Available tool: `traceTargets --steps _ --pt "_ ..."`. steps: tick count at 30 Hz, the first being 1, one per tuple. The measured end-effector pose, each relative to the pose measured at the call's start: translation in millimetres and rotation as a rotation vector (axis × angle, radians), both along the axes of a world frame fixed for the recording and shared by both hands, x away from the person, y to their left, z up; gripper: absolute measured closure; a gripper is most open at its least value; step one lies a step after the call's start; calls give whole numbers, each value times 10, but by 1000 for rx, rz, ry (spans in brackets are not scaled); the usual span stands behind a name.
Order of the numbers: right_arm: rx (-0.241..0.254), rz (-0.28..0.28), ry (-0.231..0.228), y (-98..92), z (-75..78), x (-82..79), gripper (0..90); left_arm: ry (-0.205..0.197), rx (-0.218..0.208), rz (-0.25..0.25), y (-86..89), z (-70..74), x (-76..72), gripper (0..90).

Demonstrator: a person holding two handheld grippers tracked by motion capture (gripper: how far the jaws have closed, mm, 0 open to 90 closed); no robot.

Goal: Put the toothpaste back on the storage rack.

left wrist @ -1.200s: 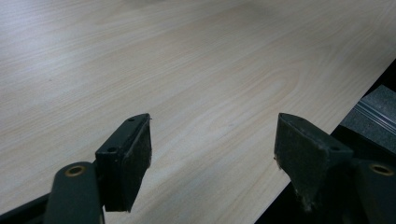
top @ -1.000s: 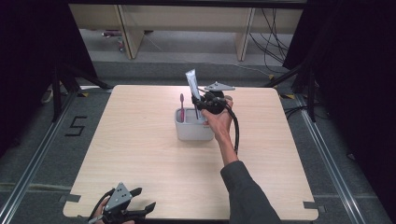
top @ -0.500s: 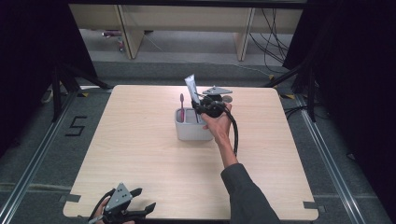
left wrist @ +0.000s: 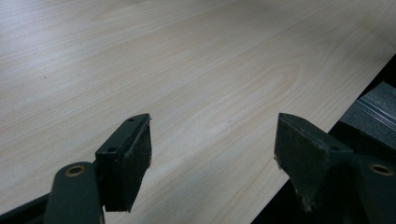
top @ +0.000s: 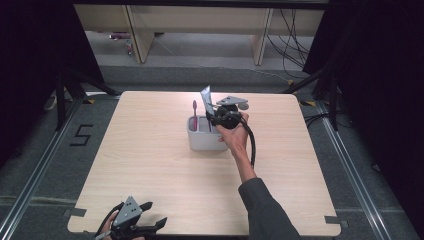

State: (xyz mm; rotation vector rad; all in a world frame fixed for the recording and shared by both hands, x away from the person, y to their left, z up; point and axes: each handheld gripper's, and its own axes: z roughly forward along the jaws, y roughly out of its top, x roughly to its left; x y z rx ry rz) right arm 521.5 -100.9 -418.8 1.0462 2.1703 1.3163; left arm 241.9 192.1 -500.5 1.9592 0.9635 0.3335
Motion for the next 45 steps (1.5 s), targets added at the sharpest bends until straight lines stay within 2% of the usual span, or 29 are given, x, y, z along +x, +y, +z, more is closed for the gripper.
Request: traceTargets --steps 1,2,3,4,5,6,7,9,11,13,14,16,17,19,20,27,29,31,33,34,35,37,38,42,45 --pt "11 -19 22 11 -5 -26 731 0 2 -1 1 2 0 271" --pt "-17 -6 8 -10 -10 -13 731 -1 -5 1 -4 0 0 271" --pt "-18 -5 12 -11 -19 -17 730 2 -8 4 -7 -1 -3 271" --pt "-9 -18 29 -6 -25 -34 729 1 6 -3 1 3 -1 271" --pt "-14 -12 11 -15 -39 -25 728 0 5 -2 0 3 -2 271" --pt "-9 -24 37 -15 -39 -45 727 1 4 0 -1 2 -1 271" --pt "-21 -5 12 -34 -51 -27 726 -1 1 -2 -2 -1 3 271" --pt "-21 -18 33 -42 -59 -44 721 1 6 -4 -2 0 1 271" --pt "-29 -18 18 -45 -74 -42 712 0 3 -4 -4 -4 2 271" --pt "-18 -17 34 -47 -81 -48 684 1 2 -2 -4 -5 3 271" --pt "-33 -21 43 -51 -82 -55 675 2 3 -3 -5 -7 2 271" --pt "-65 -6 28 -50 -102 -51 666 1 1 -3 -11 -10 2 271" --pt "-31 -27 42 -37 -115 -73 665 3 -2 1 -13 -10 -1 271" --pt "-43 -14 26 -68 -115 -58 661 1 -1 -1 -13 -10 -1 271" --pt "-30 -31 40 -67 -113 -75 657 0 1 -3 -12 -9 -1 271" --pt "34 -26 2 -123 -39 -97 583 -1 5 -4 -14 -9 -1 271" --pt "37 -20 3 -133 5 -115 564 -1 -4 -17 -18 -11 3 271" --pt "55 -17 -6 -145 30 -129 555 -1 1 -7 -17 -8 -4 271" --pt "48 -18 -9 -163 53 -147 546 -3 1 -6 -17 -9 -2 271" --pt "52 -3 -24 -173 56 -145 545 -2 1 -6 -18 -8 -3 271" --pt "44 -16 -27 -183 63 -157 542 -1 3 0 -18 -10 -3 271" --pt "68 2 -26 -192 69 -168 537 0 4 -1 -19 -10 -3 271" --pt "61 -6 -16 -204 85 -185 537 -1 7 -3 -17 -9 0 271" --pt "83 8 -33 -249 112 -219 533 -11 14 1 -15 -9 4 271" --pt "90 16 -36 -308 144 -256 531 -1 6 -4 -20 -11 0 271"
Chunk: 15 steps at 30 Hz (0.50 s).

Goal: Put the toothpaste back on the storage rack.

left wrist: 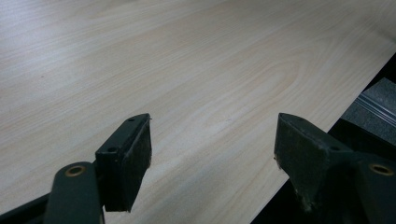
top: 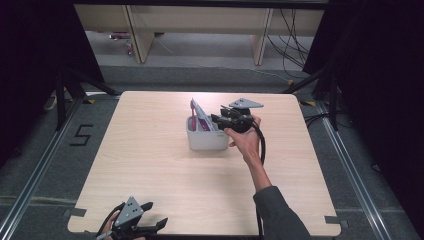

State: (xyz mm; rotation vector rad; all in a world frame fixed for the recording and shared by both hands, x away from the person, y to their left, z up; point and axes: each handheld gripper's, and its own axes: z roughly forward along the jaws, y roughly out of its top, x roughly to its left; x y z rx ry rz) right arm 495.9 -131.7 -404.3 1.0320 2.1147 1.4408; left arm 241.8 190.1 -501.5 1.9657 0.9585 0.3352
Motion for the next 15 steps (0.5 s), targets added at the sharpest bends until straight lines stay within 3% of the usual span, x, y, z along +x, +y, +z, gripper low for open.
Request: traceTargets --steps 2,6,7,8,15 --pt "13 -13 16 -33 23 -38 529 3 2 1 -1 -3 2 271" --pt "7 -7 -3 -128 57 -90 526 4 2 4 -5 -3 3 271" --pt "19 -13 20 -141 70 -122 526 5 -1 7 -6 -5 4 271" --pt "14 -2 2 -164 72 -122 523 5 1 7 -7 -4 4 271" --pt "9 -19 8 -269 109 -229 490 4 10 3 1 -4 11 270"
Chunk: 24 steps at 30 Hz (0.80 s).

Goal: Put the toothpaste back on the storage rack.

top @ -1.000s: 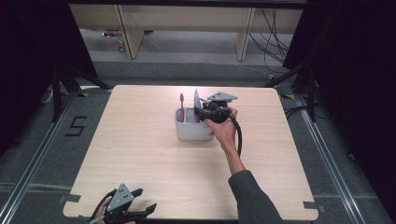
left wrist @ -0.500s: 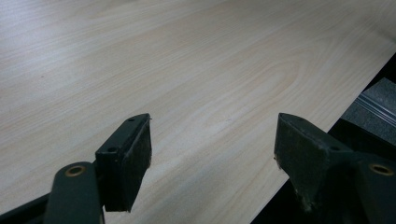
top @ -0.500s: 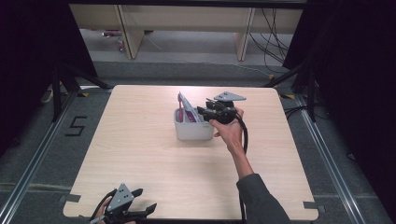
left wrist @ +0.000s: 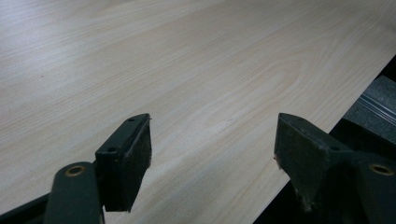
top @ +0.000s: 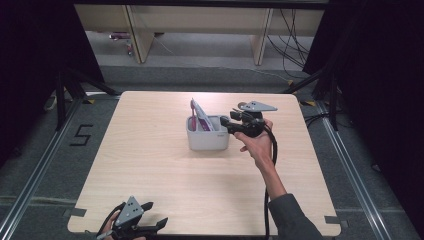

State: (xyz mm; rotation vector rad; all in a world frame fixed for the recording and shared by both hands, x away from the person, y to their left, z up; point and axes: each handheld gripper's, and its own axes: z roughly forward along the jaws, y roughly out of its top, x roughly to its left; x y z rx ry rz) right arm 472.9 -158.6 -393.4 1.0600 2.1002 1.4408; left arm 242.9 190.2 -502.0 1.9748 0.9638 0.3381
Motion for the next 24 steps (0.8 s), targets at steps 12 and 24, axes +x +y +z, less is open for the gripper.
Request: traceTargets --steps 12,24 --pt "0 -4 -3 -164 25 -219 427 -2 -1 2 5 -1 2 271" --pt "12 -15 18 -333 -21 -423 416 1 6 9 17 0 -5 271"
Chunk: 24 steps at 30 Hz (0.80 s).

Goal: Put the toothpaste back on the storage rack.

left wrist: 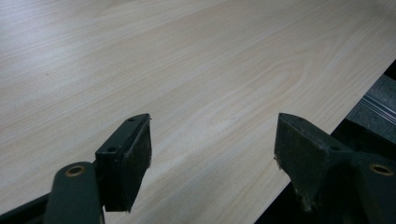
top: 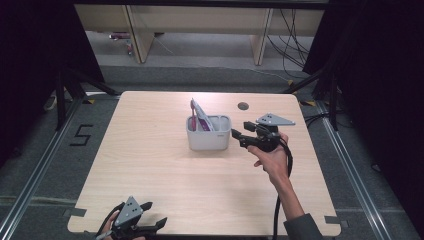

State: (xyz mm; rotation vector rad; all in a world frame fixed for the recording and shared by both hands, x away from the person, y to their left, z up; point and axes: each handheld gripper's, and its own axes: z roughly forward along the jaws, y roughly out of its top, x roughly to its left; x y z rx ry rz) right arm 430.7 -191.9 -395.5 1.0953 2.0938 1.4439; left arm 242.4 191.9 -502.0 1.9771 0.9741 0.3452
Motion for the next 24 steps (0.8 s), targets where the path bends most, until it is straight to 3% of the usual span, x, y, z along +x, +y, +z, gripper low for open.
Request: traceTargets --steps 4,5,8,9,10,11,13,15,16,19,24 --pt "-6 3 -16 -32 -51 -39 414 1 7 -3 10 2 2 270" --pt "-5 -7 7 -36 -56 -64 412 0 8 -3 11 2 2 271" --pt "6 0 13 -55 -101 -112 408 0 10 0 14 0 4 271" --pt "11 -3 20 -51 -118 -128 405 3 29 -15 30 8 5 270" --pt "-14 2 16 -67 -116 -130 400 3 28 -13 29 7 5 270" --pt "-6 2 17 -68 -125 -137 399 3 29 -14 31 9 5 271" --pt "-8 -2 20 -76 -137 -170 394 1 29 -12 35 11 8 271" --pt "-32 3 20 -91 -151 -196 388 -5 -1 6 16 1 9 270" --pt "-40 2 -1 -98 -167 -202 383 -6 -3 12 16 1 8 270" --pt "-10 9 42 -106 -190 -260 375 -2 7 7 25 9 7 271" --pt "-21 8 44 -148 -226 -353 349 -4 5 9 28 13 8 270"
